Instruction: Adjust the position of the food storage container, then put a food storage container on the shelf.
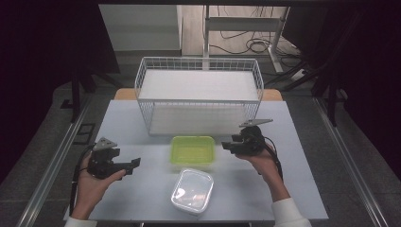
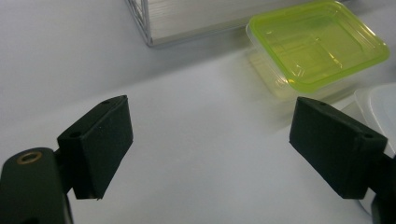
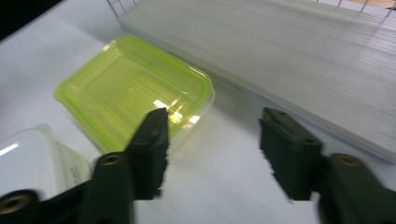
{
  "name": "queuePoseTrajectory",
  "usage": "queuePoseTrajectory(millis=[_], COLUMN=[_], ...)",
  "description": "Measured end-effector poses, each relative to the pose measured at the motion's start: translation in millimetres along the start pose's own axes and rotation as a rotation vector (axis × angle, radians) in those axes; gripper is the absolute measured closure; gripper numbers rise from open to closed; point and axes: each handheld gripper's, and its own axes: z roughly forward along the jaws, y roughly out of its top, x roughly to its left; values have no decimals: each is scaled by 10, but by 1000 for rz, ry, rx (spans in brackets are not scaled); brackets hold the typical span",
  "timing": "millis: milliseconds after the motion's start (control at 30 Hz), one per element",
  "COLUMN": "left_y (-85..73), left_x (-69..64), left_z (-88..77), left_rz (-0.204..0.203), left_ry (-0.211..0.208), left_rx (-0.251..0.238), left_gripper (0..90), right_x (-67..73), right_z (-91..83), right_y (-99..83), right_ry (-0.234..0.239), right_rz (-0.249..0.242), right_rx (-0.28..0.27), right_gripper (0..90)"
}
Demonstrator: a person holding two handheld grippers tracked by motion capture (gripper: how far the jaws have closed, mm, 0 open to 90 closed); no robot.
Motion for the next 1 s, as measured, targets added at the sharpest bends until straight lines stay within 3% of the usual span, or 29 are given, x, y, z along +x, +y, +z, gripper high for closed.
queuePoseTrajectory(millis=[33,133,433,567,600,633,700,800,833,1000], left_y=[6,11,162,249,249,289,340,379,428,496], left_x=[-5,-19,-201,-237,-237,-245,-253,-255,-245,-197], left_z=[13,28,165,250,250,300,385,458,543,687], left_rz=[-2,-1,9,0,0,-8,-23,-37,-59,-103], left_ry=[-7,-8,-42,-115,-115,-155,-198,-219,-242,-256], left_rx=[0,0,-23,-18,-18,-12,-6,5,13,26], left_gripper=[129,129,125,148,162,171,185,193,199,237], right_x=[0,12,6,-25,-30,-34,-37,-38,-49,-62], right_z=[-12,-38,-93,-88,-88,-84,-66,-41,-9,71], right_y=[-2,-2,-49,-67,-67,-67,-67,-59,-48,-42], right_ry=[17,23,39,51,56,63,71,79,93,107], right_rz=[7,13,49,73,82,89,90,89,100,108], right_rx=[-10,-27,-33,-41,-45,-48,-43,-39,-39,-29], right_gripper=[329,294,313,332,335,340,350,358,364,374])
